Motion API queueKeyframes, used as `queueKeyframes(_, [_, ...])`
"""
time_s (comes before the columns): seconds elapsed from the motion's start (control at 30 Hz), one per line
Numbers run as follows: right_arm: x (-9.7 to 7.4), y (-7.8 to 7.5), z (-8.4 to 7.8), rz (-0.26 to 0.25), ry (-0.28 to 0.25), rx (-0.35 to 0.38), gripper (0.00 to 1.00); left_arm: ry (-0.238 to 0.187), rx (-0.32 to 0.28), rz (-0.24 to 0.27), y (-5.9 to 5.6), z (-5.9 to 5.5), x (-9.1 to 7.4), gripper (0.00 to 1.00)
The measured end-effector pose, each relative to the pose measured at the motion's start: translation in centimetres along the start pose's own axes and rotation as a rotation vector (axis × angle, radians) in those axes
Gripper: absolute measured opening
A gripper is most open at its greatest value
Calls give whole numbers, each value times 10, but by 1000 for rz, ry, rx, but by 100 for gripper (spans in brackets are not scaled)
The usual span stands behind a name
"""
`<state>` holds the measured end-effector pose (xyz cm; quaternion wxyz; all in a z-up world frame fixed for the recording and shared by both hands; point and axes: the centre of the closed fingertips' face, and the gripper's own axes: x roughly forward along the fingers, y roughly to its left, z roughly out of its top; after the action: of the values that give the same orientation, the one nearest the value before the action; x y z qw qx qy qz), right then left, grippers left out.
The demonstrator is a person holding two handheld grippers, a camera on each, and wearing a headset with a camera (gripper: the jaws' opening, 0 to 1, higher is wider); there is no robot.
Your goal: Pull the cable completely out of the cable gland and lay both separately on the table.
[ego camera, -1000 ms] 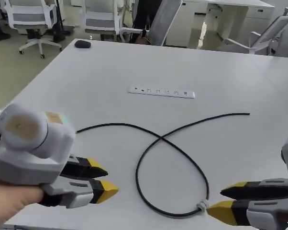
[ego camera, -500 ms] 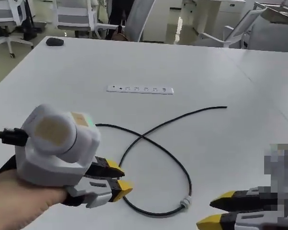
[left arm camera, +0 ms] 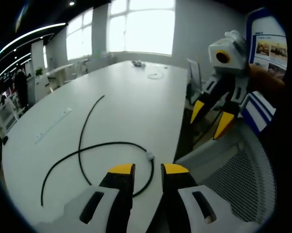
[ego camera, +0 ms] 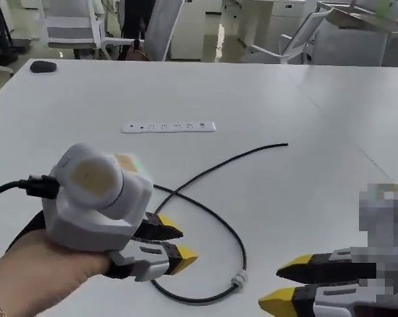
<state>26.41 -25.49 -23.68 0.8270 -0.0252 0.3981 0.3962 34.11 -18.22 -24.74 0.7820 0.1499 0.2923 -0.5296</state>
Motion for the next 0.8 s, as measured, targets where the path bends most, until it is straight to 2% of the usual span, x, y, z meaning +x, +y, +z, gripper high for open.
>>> queueKeyframes(0.13, [-1, -1, -3, -17, -15, 16, 33, 12, 0, -30, -1, -2, 17, 24])
queueKeyframes(0.23, [0, -1, -5, -28, -23, 31, 33, 29, -1, -42, -1, -8, 32, 26])
queueKeyframes(0.33, [0, 2, -5, -26, -34, 40, 33, 37, -26, -85, -4, -12, 47, 27])
queueKeyframes(0.47, [-3, 4, -5, -23, -57, 46, 33, 47, -32, -77, 2, -15, 61, 28])
queueKeyframes(0.6, [-3, 3, -7, -31, -57, 57, 32, 62, -48, -80, 7, -19, 72, 28])
queueKeyframes(0.73, [-3, 2, -7, -35, -62, 66, 32, 81, -62, -89, 9, -27, 88, 28])
queueKeyframes(0.77, [-3, 2, -7, -35, -62, 68, 32, 85, -63, -98, 8, -29, 92, 28])
queueKeyframes(0.8, [-4, 1, -7, -35, -63, 70, 32, 110, -63, -128, 3, -35, 98, 29])
